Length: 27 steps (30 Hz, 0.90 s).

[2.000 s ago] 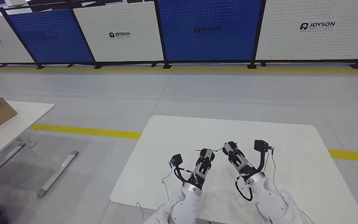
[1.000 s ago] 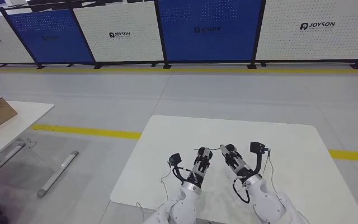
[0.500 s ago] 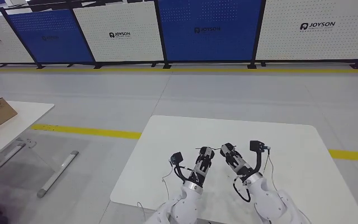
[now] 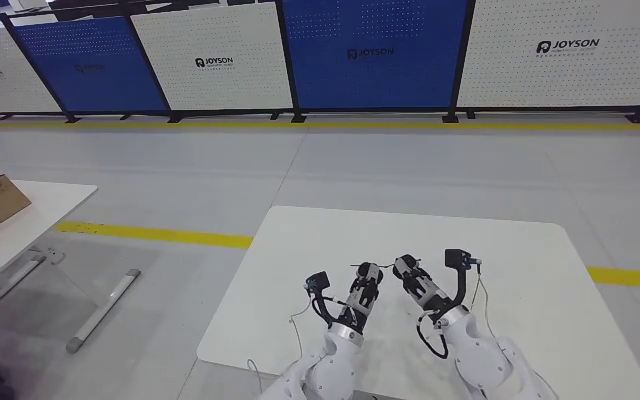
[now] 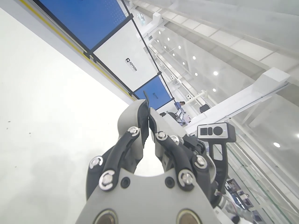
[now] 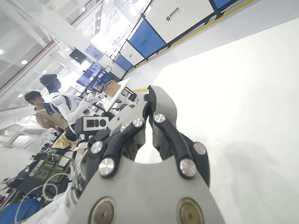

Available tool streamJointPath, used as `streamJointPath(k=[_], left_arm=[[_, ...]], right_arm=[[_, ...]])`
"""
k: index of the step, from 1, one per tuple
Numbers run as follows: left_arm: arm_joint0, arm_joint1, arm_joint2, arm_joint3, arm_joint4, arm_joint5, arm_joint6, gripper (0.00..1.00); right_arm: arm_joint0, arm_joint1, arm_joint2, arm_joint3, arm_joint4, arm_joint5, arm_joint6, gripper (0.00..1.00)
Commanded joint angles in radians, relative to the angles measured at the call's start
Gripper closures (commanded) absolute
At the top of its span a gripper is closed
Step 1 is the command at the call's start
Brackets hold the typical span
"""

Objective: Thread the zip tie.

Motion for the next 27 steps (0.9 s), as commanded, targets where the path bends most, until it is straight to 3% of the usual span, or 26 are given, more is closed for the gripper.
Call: streamJointPath(k=[1,4,8,16,19,21,27], left_arm=[[0.001,-0.001,0.001,0.001,0.004,0.003,-0.002,0.87],[0.003,-0.003,0.001,0.001,0.007,0.004,-0.002,0.62],[0.007,-0.004,0.001,-0.001,0.013,0.004,-0.006,0.58],[0.011,-0.008,-0.001,-0.003,0.02,0.008,-0.011,0.73],[0.01,-0.009,-0.004,-0.002,0.019,0.018,-0.011,0.84],[0.009,-0.011,-0.005,-0.002,0.015,0.022,-0.011,0.99],[0.008,-0.015,-0.005,0.0,0.019,0.025,-0.01,1.0]], right_arm=[[-0.003,-0.001,-0.001,0.0,-0.003,0.0,-0.003,1.0],[-0.007,-0.001,-0.002,-0.001,-0.013,-0.001,-0.011,1.0],[-0.013,-0.002,-0.001,-0.002,-0.024,-0.003,-0.021,1.0],[-0.021,-0.002,0.006,-0.006,-0.037,-0.013,-0.028,1.0],[-0.024,-0.002,0.006,-0.007,-0.038,-0.018,-0.023,1.0],[-0.025,-0.002,0.007,-0.007,-0.039,-0.023,-0.02,1.0],[-0.028,-0.003,0.01,-0.005,-0.038,-0.033,-0.022,1.0]])
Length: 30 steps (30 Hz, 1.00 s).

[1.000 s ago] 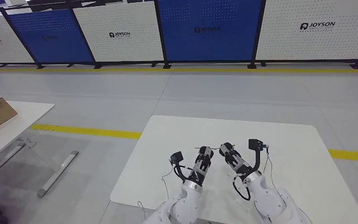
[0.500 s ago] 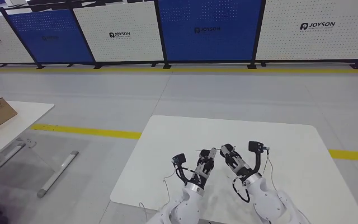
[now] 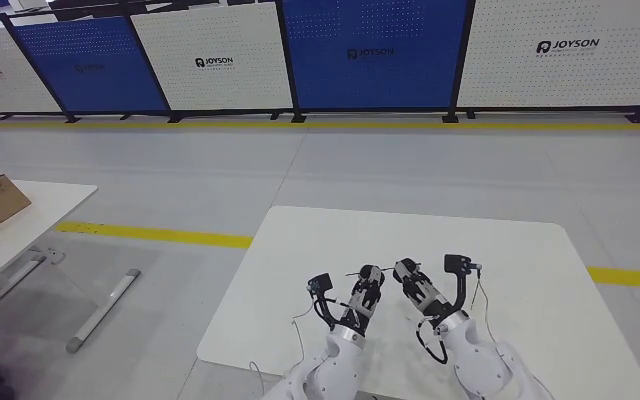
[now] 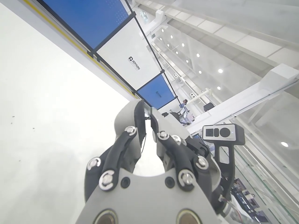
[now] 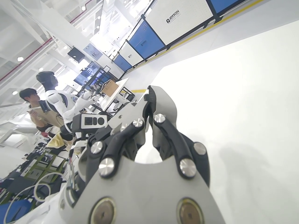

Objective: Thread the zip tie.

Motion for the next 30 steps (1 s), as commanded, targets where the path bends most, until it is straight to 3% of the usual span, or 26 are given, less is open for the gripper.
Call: streamJointPath(k=[1,17,22,30], left_arm=[[0.001,-0.001,0.001,-0.001,0.005,0.0,-0.002,1.0],[0.019,-0.002,-0.003,-0.02,0.005,-0.06,-0.038,1.0],[0.021,-0.004,-0.005,-0.018,0.026,-0.053,-0.019,1.0],[0.03,-0.003,-0.008,-0.027,0.022,-0.08,-0.048,1.0]], right_arm=[[-0.001,0.0,0.002,0.001,0.001,-0.002,-0.002,1.0],[-0.005,0.001,0.021,0.0,0.063,-0.038,0.058,1.0],[-0.016,0.004,0.041,-0.014,0.092,-0.05,0.065,1.0],[-0.019,0.004,0.037,-0.016,0.074,-0.041,0.075,1.0]])
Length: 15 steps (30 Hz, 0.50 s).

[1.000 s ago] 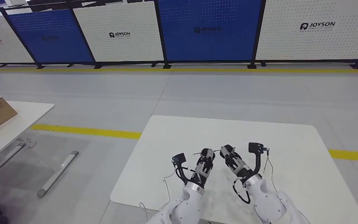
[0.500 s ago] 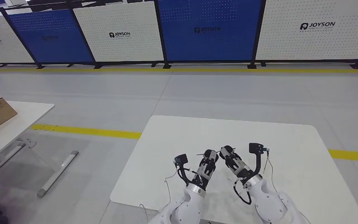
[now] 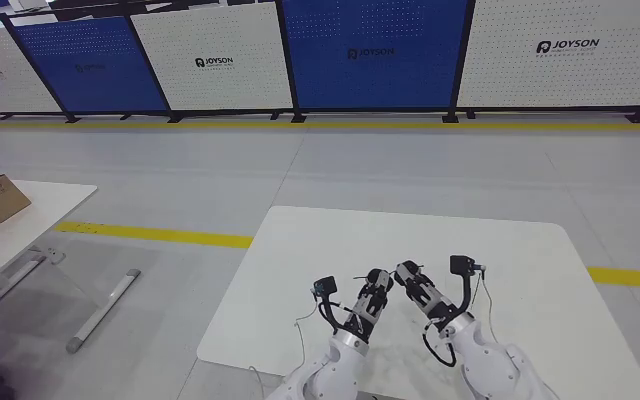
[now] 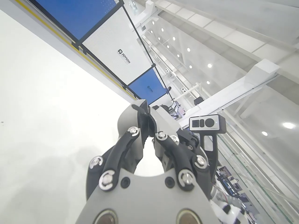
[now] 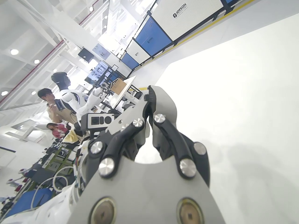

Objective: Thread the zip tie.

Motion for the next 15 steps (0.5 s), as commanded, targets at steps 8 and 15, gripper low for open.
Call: streamJointPath(k=[8,15], left_arm=[[0.004,-0.001,-0.003,-0.002,0.03,0.021,0.012,0.24],[0.007,-0.003,-0.007,-0.007,0.042,0.018,0.04,0.0]], right_arm=[[0.0,-0.001,-0.008,-0.003,-0.027,0.014,-0.005,1.0],[0.002,-0.003,-0.013,0.0,-0.065,0.051,-0.044,1.0]])
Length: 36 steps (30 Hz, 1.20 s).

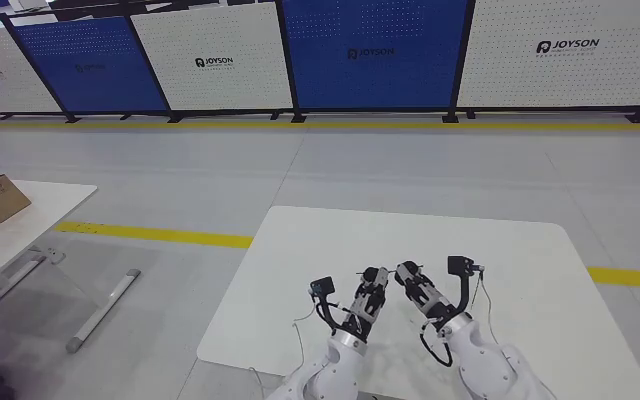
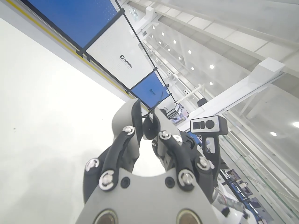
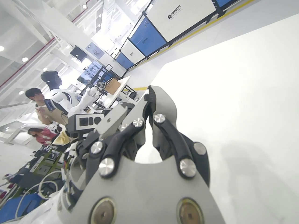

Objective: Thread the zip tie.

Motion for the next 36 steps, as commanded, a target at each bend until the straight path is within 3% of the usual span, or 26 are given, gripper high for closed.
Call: streamJointPath(k=[1,2,6,8,9,10,13,17,19,23,36], left_arm=[[0.001,0.0,-0.003,-0.001,0.006,-0.003,0.005,0.0],[0.002,0.0,-0.005,-0.001,0.008,-0.004,0.008,0.0],[0.004,0.001,-0.013,0.0,0.013,-0.006,0.013,0.15],[0.004,0.0,-0.016,0.001,0.012,-0.007,0.013,0.28],[0.004,0.0,-0.017,0.001,0.012,-0.007,0.013,0.44],[0.004,0.0,-0.018,0.002,0.014,-0.006,0.013,0.51],[0.003,0.0,-0.02,0.004,0.018,-0.007,0.014,0.58],[0.003,-0.001,-0.024,0.006,0.018,-0.009,0.01,0.76],[0.002,-0.001,-0.027,0.007,0.017,-0.011,0.008,0.91],[0.003,-0.001,-0.033,0.007,0.016,-0.014,0.002,1.0],[0.001,-0.002,-0.039,0.004,0.018,-0.014,-0.019,1.0]], right_arm=[[0.001,-0.001,-0.002,0.001,-0.012,0.009,-0.011,1.0],[0.001,-0.001,-0.004,0.002,-0.015,0.012,-0.015,1.0],[0.002,-0.003,-0.006,0.004,-0.023,0.021,-0.027,1.0],[0.004,-0.004,-0.007,0.006,-0.023,0.024,-0.028,1.0],[0.004,-0.004,-0.008,0.006,-0.023,0.025,-0.029,1.0],[0.005,-0.005,-0.008,0.007,-0.023,0.026,-0.029,1.0],[0.007,-0.006,-0.012,0.007,-0.024,0.026,-0.03,1.0],[0.008,-0.008,-0.016,0.008,-0.03,0.027,-0.034,1.0],[0.008,-0.008,-0.018,0.009,-0.032,0.028,-0.035,1.0],[0.009,-0.01,-0.022,0.011,-0.035,0.029,-0.04,1.0],[0.014,-0.015,-0.023,0.014,-0.031,0.033,-0.043,1.0]])
